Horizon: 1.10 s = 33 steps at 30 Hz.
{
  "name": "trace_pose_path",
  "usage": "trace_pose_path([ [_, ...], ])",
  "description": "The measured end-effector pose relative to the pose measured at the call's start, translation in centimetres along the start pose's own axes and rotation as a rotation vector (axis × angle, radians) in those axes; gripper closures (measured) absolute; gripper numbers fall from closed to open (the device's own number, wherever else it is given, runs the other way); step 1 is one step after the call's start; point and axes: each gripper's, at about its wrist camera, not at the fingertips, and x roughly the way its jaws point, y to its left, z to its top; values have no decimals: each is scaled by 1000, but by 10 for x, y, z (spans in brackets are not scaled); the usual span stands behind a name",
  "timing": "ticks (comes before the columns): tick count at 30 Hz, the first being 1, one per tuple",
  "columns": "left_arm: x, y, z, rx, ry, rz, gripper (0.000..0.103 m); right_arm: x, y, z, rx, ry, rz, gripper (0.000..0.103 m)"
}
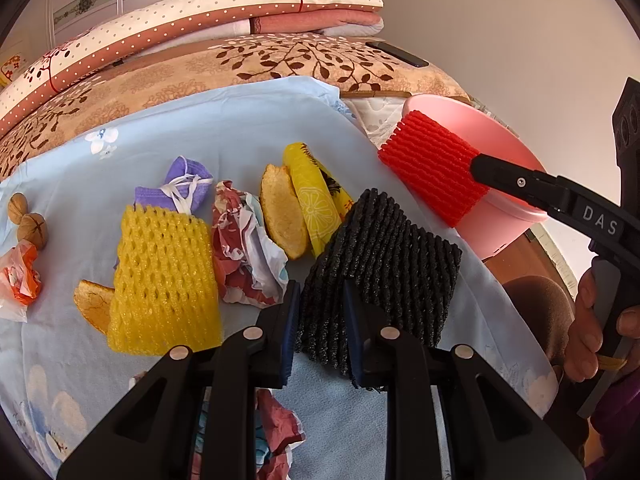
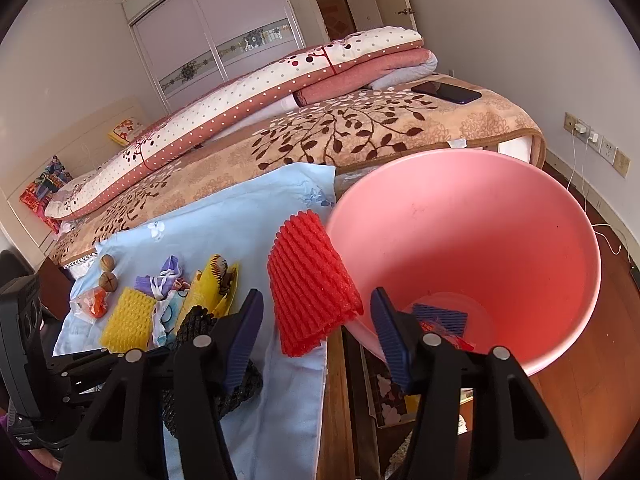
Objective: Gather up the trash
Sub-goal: 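Carry the black net in the left tool while the right tool carries the red net into the bucket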
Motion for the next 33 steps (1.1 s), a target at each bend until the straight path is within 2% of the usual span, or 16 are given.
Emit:
trace_pose_path([
  [2, 0, 0, 0, 0, 0, 2, 81, 1, 0, 0, 1, 3, 0, 61],
  [4, 0, 0, 0, 1, 0, 2, 81, 1, 0, 0, -1, -1, -13, 76],
  [7, 0, 0, 0, -1, 0, 1, 81, 1, -1, 1, 12, -3, -8, 91],
  [11, -1, 1, 0, 6, -4, 6, 82, -5, -2, 3, 22, -21, 6, 93],
  [15, -8, -2, -1, 28, -27, 2, 92, -17, -1, 7, 28, -37, 32, 93],
  [19, -20, -8, 2, 53, -53, -25, 93, -30, 0, 12, 40, -56, 60, 93],
  [26, -50, -9, 23, 43, -134, -46, 94, -53, 2, 22, 48, -95, 88, 93],
  [33, -66, -18, 49, 48, -195, -52, 94, -69, -5, 33, 60, -130, 66, 93],
])
